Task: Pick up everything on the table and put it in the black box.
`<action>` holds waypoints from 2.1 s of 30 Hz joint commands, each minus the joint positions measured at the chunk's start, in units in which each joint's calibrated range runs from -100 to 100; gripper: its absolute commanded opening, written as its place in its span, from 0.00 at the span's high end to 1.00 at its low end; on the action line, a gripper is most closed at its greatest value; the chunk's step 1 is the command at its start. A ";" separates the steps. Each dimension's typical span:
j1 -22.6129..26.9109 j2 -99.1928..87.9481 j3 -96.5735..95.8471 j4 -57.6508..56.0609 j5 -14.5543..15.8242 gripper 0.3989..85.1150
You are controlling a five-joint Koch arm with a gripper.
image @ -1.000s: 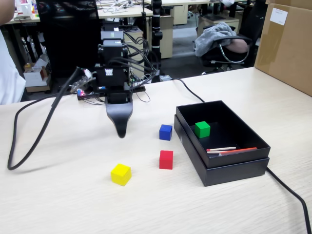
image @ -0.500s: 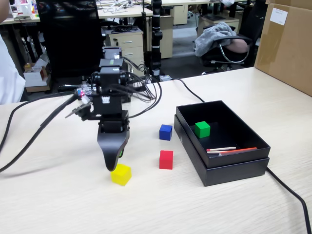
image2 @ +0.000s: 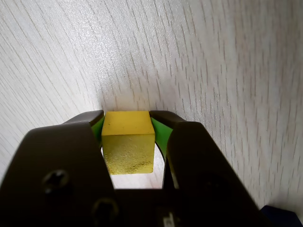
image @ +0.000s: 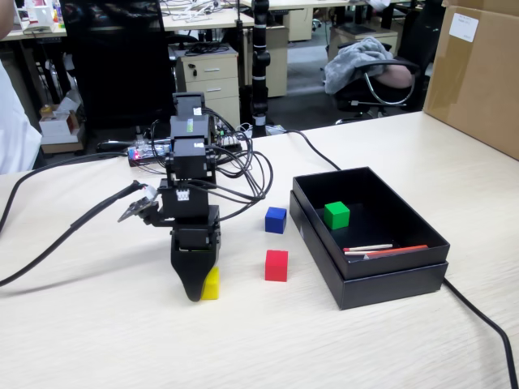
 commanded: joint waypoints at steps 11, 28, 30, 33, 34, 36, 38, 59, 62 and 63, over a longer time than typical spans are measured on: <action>3.08 -34.14 -13.40 0.67 -2.88 0.84; 20.32 -49.98 -20.56 0.67 0.15 0.84; 20.90 -45.85 -18.66 0.67 0.59 0.84; 21.34 -40.34 -16.30 0.58 1.17 0.84; 21.49 -38.50 -15.76 0.58 1.47 0.84; 21.78 -35.86 -15.31 0.58 1.90 0.84; 22.12 -34.72 -15.85 0.58 2.10 0.84; 22.47 -41.03 -17.39 0.58 4.15 0.51; 20.90 -48.49 -17.30 0.58 4.05 0.51; 20.37 -50.21 -17.30 0.58 4.05 0.51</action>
